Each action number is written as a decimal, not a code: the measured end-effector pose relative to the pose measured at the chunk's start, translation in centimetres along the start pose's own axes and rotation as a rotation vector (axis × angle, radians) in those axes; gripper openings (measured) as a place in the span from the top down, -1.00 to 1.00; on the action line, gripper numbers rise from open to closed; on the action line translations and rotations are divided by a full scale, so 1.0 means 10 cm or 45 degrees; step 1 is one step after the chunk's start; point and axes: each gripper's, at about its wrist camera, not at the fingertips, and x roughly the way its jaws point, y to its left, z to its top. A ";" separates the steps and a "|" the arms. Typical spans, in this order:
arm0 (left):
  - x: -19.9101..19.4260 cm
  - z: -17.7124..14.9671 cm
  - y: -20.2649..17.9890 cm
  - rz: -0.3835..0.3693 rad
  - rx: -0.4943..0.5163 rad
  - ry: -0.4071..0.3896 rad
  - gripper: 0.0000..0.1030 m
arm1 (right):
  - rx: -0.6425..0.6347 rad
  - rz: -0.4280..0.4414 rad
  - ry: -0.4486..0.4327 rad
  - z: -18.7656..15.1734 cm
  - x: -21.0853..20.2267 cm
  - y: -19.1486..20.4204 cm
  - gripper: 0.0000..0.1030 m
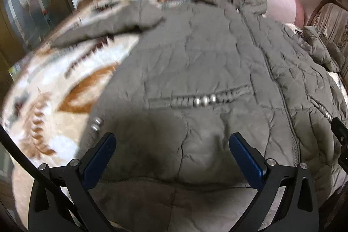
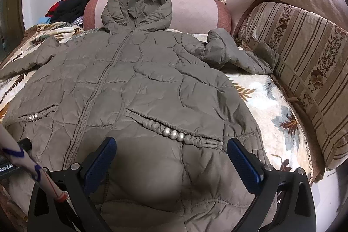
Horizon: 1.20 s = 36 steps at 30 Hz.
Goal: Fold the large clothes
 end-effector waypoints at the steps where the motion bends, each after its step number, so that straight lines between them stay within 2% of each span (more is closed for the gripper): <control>1: -0.06 0.01 -0.02 0.023 0.020 -0.037 -1.00 | 0.003 0.001 -0.003 0.00 -0.01 -0.01 -1.00; 4: -0.22 0.04 -0.10 0.097 0.078 -0.125 -1.00 | 0.015 0.006 -0.016 0.00 -0.05 -0.03 -1.00; 7: -0.31 0.03 -0.12 0.098 0.105 -0.154 -1.00 | 0.026 0.009 -0.025 0.01 -0.08 -0.05 -1.00; 12: -0.34 0.03 -0.14 0.013 0.133 -0.094 -1.00 | 0.034 0.011 -0.041 0.01 -0.14 -0.06 -1.00; 23: -0.36 0.00 -0.09 -0.012 0.073 -0.080 -1.00 | 0.049 0.016 -0.035 0.00 -0.15 -0.07 -1.00; 36: -0.31 0.00 -0.05 -0.029 0.060 -0.060 -1.00 | 0.048 0.034 0.001 -0.02 -0.09 -0.04 -1.00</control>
